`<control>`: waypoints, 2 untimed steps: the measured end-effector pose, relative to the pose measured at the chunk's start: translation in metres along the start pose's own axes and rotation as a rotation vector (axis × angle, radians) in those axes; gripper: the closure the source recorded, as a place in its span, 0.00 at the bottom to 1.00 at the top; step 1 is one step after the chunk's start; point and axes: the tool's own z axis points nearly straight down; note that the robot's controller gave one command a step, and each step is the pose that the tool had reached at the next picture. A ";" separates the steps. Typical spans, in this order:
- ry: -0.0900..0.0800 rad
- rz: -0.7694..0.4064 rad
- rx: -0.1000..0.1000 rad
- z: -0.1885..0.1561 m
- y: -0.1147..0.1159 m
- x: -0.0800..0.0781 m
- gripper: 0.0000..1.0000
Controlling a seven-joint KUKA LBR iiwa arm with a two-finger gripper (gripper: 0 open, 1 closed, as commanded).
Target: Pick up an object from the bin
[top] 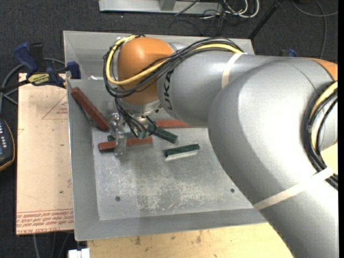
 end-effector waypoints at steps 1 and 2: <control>-0.008 -0.052 -0.001 -0.125 0.022 0.001 1.00; 0.001 -0.051 0.001 -0.120 0.021 0.003 0.00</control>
Offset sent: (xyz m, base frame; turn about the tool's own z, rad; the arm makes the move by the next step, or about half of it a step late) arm -0.0071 0.0197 0.1191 -0.0520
